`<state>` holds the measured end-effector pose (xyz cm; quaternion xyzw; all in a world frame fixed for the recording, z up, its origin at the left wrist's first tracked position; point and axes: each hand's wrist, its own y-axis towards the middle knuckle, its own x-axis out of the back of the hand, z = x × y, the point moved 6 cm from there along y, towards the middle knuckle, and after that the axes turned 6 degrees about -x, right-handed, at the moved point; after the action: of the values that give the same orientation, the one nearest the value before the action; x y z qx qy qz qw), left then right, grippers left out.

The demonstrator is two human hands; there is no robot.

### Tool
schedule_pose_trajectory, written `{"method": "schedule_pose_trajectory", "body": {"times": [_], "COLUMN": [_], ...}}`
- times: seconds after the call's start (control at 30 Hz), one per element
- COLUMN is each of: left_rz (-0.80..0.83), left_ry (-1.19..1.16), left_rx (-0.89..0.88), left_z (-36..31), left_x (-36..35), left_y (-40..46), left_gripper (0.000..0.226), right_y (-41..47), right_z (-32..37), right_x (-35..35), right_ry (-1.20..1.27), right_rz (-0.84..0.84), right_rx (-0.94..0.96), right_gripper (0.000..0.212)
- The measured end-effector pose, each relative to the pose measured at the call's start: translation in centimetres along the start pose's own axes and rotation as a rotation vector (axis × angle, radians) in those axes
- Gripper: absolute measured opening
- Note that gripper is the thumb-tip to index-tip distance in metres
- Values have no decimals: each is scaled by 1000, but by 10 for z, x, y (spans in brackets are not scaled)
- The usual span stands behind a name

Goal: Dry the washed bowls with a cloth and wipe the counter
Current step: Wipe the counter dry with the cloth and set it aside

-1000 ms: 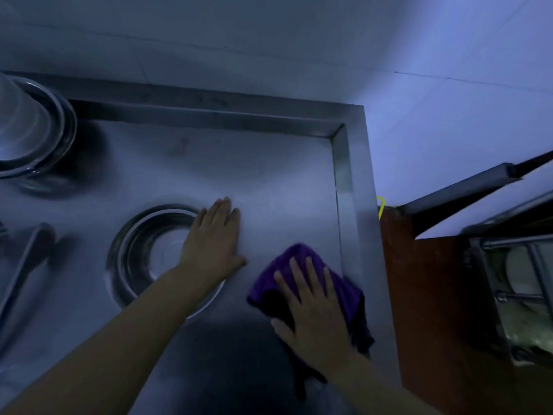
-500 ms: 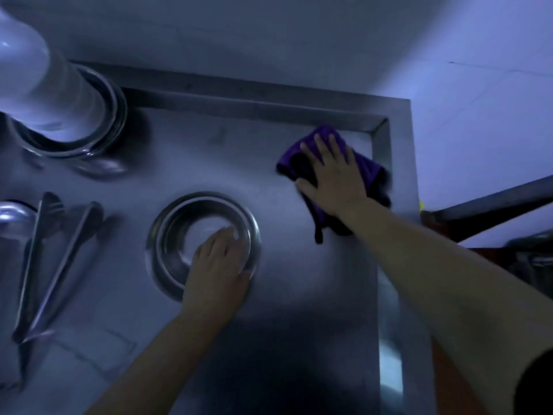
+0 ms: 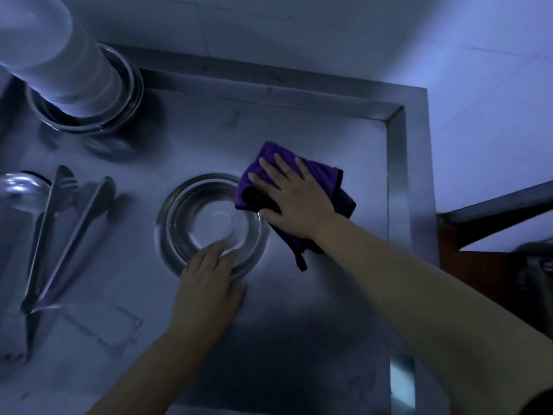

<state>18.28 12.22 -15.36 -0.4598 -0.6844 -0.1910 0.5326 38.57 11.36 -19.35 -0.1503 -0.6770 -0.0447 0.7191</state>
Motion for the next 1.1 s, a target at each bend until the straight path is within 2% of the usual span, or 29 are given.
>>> {"method": "schedule_pose_trajectory", "body": {"times": [0.2,0.4,0.53,0.63,0.8,1.0,1.1], "left_rz": [8,-2,4,29,39,92,116], "left_ry": [-20,9,54,66,55,4,26], "left_rx": [-65,-56,-14,-10,-84,-134,-133], "left_z": [-5,21,49,55,37,10,5], "left_x": [1,10,14,13,14,8,5], "left_y": [-31,-83,-113,-123,-127,-123,-116], "left_gripper": [58,51,47,53,54,60,61], "right_y": [-113,-185,-184,-180,-212,-268,-275], "right_z": [19,111,196,228,214,127,88], "right_x": [-11,-23,-26,-29,-32,-35,-31], "right_ry": [65,161,232,249,219,145,84], "right_rz": [4,-12,13,51,113,145,135], "right_rx": [-241,-480,-389,-273,-120,-350,-404], "right_gripper": [71,71,73,71,69,72,74]}}
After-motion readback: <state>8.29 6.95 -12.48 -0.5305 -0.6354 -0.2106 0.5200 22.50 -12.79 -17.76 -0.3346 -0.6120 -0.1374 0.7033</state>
